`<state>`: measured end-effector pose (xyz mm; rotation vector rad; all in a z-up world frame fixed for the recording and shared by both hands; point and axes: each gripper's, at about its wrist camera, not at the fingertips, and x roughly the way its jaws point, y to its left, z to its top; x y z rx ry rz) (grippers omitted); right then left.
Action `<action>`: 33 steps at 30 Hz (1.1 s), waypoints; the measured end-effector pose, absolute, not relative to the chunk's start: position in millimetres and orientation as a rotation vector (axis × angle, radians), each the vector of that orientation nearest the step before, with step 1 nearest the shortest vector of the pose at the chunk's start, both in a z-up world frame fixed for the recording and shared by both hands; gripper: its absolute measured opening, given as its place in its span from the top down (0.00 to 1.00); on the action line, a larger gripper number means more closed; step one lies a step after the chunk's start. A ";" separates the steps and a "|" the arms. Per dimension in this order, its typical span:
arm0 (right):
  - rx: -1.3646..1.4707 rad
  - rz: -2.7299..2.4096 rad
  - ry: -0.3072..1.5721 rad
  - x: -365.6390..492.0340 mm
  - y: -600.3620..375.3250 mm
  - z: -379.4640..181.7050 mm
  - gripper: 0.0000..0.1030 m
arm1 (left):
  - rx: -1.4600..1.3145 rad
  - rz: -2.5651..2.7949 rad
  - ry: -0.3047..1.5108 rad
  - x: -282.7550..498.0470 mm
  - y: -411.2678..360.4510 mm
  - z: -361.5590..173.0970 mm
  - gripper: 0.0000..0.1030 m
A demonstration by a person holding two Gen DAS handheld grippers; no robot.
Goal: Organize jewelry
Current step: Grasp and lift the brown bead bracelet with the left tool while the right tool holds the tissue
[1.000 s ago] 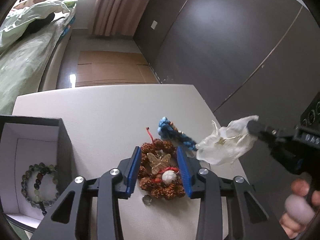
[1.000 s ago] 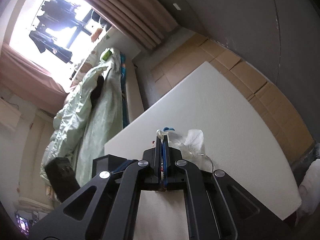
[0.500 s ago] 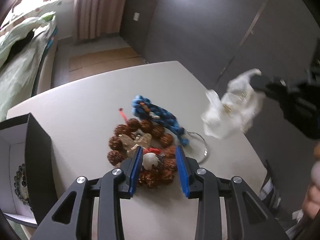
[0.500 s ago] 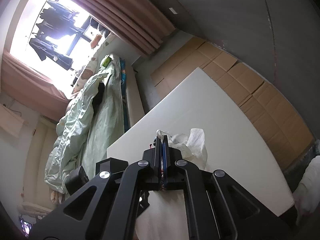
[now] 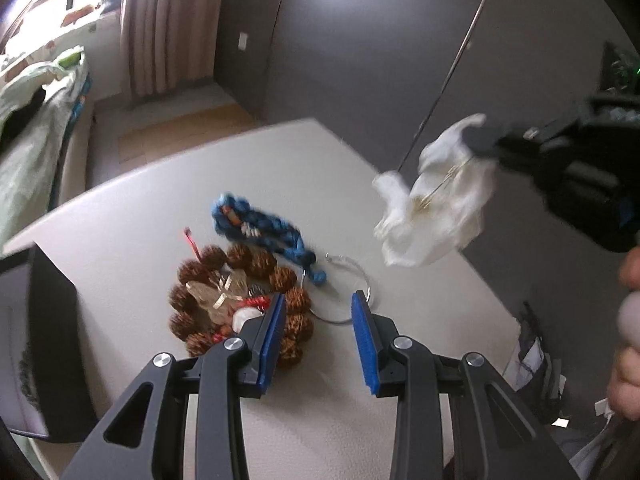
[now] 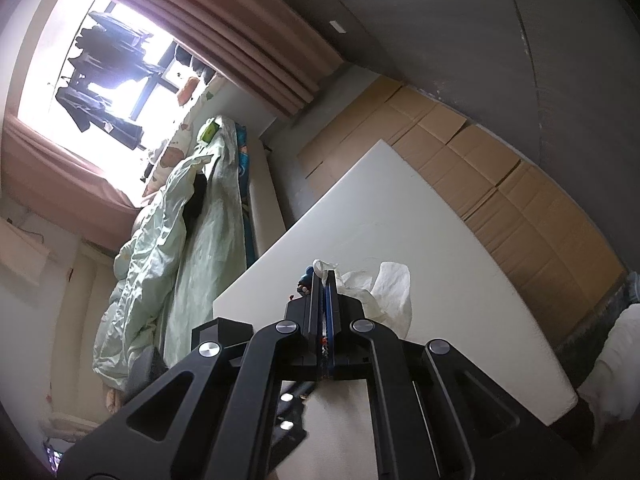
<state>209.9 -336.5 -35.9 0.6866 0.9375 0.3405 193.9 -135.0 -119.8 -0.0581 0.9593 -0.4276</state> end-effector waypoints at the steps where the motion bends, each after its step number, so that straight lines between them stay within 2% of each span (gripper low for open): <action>1: 0.690 0.337 0.936 209.5 -338.7 -35.7 0.97 | -0.062 -0.413 0.970 196.3 -134.9 -123.4 0.70; 11: 0.691 0.343 0.940 210.5 -340.9 -36.2 0.97 | 0.021 -0.391 0.983 197.9 -152.2 -139.6 0.70; 13: 0.690 0.343 0.940 210.0 -340.6 -35.4 0.97 | 0.008 -0.373 0.994 199.9 -147.0 -138.3 0.83; 17: 0.688 0.342 0.940 209.9 -340.0 -34.9 0.97 | -0.060 -0.397 1.001 198.1 -133.7 -135.0 0.83; 33: 0.656 0.377 0.934 201.6 -326.5 -34.1 0.97 | -0.284 -0.388 0.860 184.7 -55.7 -66.9 0.84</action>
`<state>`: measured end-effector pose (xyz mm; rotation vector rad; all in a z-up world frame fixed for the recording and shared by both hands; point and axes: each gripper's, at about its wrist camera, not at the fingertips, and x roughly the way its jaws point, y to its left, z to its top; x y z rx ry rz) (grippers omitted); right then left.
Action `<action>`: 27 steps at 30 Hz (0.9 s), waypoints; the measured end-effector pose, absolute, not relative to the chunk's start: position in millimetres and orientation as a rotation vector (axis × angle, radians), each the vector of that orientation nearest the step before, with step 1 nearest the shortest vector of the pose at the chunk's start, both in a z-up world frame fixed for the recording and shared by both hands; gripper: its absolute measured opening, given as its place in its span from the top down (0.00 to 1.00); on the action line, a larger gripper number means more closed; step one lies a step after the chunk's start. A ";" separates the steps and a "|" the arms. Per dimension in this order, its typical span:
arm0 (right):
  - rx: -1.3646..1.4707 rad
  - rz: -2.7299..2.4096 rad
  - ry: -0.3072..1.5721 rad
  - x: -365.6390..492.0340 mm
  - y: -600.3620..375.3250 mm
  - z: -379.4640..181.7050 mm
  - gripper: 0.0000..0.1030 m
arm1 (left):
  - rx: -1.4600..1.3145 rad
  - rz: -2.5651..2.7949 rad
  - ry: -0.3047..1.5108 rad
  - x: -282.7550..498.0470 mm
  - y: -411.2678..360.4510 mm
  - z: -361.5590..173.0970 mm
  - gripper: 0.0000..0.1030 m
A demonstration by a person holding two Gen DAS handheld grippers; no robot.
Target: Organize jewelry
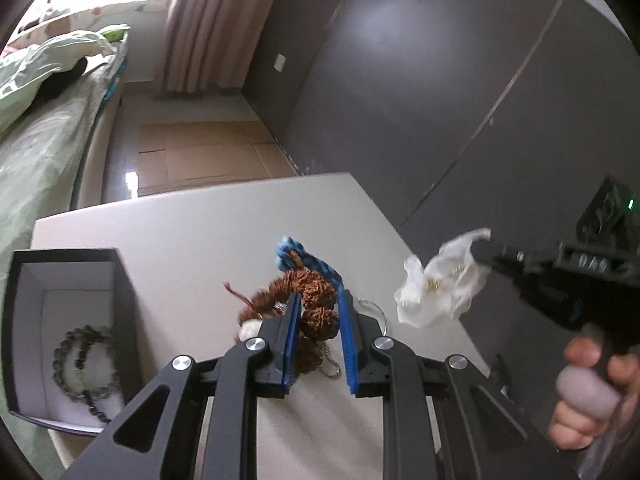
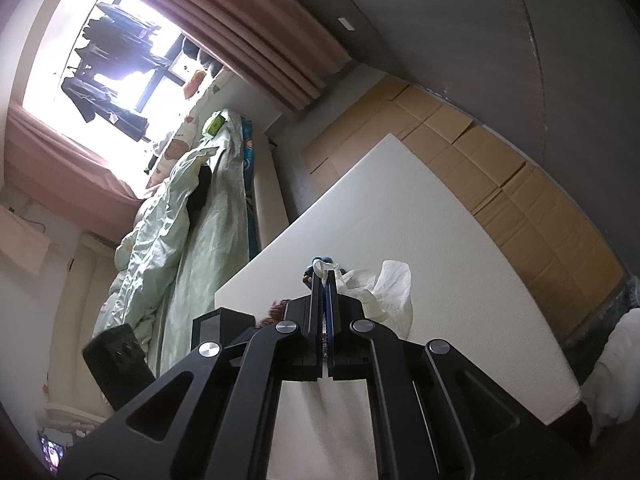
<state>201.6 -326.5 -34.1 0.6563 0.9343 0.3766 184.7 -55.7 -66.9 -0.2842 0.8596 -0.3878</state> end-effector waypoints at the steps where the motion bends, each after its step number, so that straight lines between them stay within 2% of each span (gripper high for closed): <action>1: 0.656 0.380 0.931 200.7 -325.4 -33.4 0.97 | -0.300 -0.386 0.854 183.5 -49.9 -63.8 0.84; 27: 0.612 0.678 0.882 172.2 -204.3 -16.1 0.97 | -0.461 -0.294 0.637 113.6 69.2 16.3 0.84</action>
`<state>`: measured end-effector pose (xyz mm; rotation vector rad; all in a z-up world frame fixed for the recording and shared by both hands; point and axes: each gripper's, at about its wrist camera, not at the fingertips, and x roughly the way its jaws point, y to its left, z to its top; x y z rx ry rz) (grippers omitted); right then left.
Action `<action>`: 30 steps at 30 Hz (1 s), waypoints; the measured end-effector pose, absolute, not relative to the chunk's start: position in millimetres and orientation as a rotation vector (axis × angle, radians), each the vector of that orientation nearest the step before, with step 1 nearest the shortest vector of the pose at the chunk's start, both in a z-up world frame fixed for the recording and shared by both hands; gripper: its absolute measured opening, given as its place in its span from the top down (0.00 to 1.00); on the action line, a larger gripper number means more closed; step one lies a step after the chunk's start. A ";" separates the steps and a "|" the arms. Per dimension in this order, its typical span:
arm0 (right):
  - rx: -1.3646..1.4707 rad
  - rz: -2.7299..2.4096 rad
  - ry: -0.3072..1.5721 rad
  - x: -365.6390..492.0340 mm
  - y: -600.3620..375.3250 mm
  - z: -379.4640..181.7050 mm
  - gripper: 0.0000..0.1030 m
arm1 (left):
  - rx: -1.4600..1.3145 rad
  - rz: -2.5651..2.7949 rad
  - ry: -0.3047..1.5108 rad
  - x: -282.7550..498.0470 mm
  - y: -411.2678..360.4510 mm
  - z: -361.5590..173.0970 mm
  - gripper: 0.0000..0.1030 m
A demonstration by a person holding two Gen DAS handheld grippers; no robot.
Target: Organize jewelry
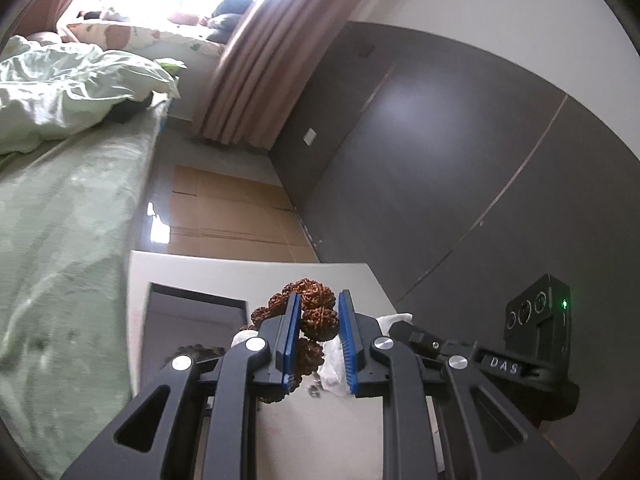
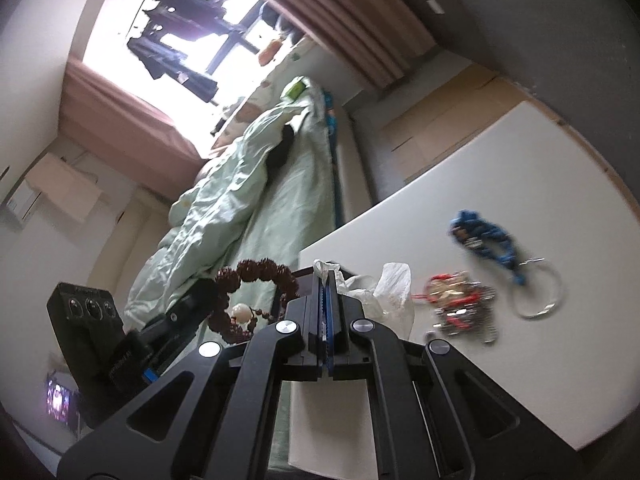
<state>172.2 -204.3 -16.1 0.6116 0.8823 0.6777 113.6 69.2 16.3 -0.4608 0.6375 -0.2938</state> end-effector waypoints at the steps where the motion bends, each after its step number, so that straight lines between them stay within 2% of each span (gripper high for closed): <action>1: 0.601 0.686 0.874 170.6 -198.0 -14.8 0.97 | -0.464 -0.287 0.633 111.7 74.4 17.7 0.84; 22: 0.606 0.825 0.887 178.2 -105.1 -36.1 0.96 | -0.544 -0.190 0.632 106.3 133.7 12.5 0.84; 24: 0.591 0.813 0.927 182.4 -98.5 -42.2 0.82 | -0.544 -0.191 0.637 108.2 133.5 11.0 0.84; 26: 0.595 0.791 0.963 184.1 -97.2 -47.2 0.34 | -0.545 -0.192 0.644 111.5 134.3 9.0 0.84; 27: 0.599 0.770 0.948 183.3 -101.2 -46.4 0.27 | -0.546 -0.195 0.648 113.6 134.9 8.1 0.84; 28: 0.594 0.754 0.925 182.0 -105.6 -43.5 0.25 | -0.547 -0.195 0.651 114.7 134.9 7.0 0.84; 30: 0.585 0.750 0.916 182.6 -111.3 -39.3 0.25 | -0.551 -0.194 0.660 118.2 135.3 4.3 0.84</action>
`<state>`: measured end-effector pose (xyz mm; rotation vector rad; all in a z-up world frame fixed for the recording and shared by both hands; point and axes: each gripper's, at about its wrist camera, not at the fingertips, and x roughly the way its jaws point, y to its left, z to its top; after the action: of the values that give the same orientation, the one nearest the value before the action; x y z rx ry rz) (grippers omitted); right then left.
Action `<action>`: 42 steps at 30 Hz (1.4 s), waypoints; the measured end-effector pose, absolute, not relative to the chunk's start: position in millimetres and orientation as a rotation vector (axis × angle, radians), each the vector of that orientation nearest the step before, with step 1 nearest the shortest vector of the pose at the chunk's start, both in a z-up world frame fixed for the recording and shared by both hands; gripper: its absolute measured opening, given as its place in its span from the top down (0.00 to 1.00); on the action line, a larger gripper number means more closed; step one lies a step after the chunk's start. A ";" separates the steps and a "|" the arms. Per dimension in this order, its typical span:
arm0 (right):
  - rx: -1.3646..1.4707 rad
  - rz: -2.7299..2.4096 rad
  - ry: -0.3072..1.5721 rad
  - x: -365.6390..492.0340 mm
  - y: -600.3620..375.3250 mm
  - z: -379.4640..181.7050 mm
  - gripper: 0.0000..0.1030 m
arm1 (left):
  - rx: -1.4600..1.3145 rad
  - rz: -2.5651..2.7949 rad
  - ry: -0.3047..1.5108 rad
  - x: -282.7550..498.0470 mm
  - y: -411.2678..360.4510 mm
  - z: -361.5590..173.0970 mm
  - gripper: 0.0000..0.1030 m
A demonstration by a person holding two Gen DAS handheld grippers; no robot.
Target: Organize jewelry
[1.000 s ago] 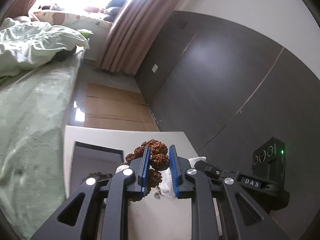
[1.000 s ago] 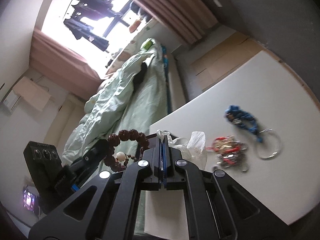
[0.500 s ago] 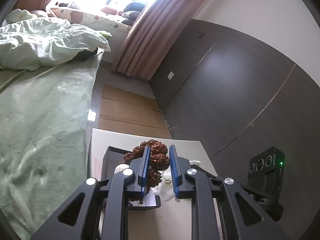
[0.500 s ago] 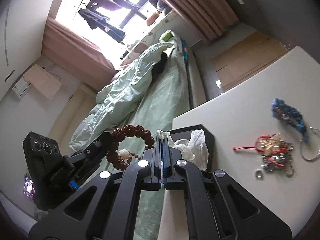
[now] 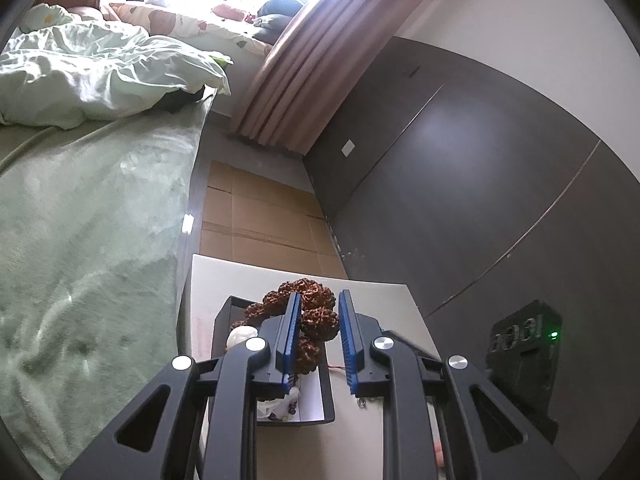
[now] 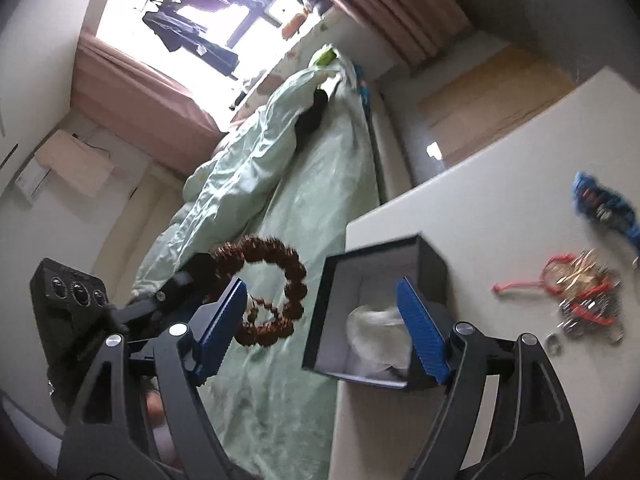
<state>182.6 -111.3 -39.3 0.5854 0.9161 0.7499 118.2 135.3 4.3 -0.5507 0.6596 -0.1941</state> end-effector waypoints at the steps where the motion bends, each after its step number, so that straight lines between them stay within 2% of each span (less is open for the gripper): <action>1: 0.593 0.740 0.909 182.9 -117.7 -37.0 0.25 | -0.553 -0.194 0.663 119.9 135.1 3.0 0.84; 11: 0.597 0.686 0.896 182.4 -158.9 -28.7 0.25 | -0.504 -0.133 0.709 137.4 122.0 -15.4 0.83; 12: 0.593 0.686 0.895 181.9 -160.1 -27.2 0.25 | -0.494 -0.119 0.715 139.0 119.7 -17.7 0.81; 15: 0.596 0.682 0.893 180.0 -170.9 -24.5 0.25 | -0.525 -0.117 0.717 138.9 118.5 -22.4 0.43; 25: 0.618 0.627 0.866 172.0 -216.5 -16.1 0.25 | -0.505 -0.123 0.724 132.1 106.2 -23.7 0.42; 28: 0.627 0.581 0.871 172.8 -232.5 -17.2 0.25 | -0.474 -0.136 0.726 129.3 92.4 -23.8 0.33; 42: 0.614 0.385 0.989 180.8 -282.5 -44.4 0.25 | -0.359 -0.253 0.774 137.2 16.4 -34.4 0.33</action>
<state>180.8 -282.5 -44.4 0.6141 0.9890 0.3854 137.2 16.4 -34.4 -0.3592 0.7743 -0.2533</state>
